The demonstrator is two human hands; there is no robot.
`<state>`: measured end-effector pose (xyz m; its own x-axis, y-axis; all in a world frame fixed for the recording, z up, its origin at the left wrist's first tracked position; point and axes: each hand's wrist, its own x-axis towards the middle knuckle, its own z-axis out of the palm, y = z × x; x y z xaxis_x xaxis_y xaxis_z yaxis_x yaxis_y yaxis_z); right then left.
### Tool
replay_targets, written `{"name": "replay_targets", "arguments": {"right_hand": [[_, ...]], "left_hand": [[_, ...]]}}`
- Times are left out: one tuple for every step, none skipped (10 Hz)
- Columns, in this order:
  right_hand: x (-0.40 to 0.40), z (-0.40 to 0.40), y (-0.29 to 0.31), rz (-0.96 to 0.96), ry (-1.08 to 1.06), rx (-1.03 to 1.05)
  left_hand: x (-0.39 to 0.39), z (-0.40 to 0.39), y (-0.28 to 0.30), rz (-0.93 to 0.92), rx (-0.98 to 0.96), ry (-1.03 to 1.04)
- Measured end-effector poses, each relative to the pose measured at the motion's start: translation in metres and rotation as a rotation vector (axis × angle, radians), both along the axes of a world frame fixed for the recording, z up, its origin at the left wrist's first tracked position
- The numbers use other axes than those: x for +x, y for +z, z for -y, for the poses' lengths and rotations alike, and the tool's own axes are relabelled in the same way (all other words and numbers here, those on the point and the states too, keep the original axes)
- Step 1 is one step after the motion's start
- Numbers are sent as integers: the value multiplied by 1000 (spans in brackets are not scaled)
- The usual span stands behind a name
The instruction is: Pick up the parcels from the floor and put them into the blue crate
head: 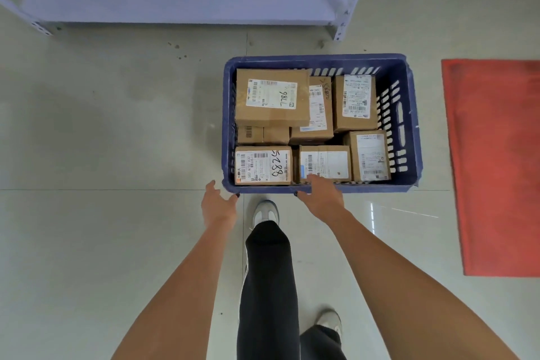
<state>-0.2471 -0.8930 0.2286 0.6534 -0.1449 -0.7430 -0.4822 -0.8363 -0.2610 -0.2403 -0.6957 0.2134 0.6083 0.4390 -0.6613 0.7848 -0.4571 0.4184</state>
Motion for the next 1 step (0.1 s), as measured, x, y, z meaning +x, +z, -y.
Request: {"name": "replay_targets", "arguments": {"right_hand": [[-19,18,36,22,-59,74]], "left_hand": [[-18,18,40,58,-56,16]]}}
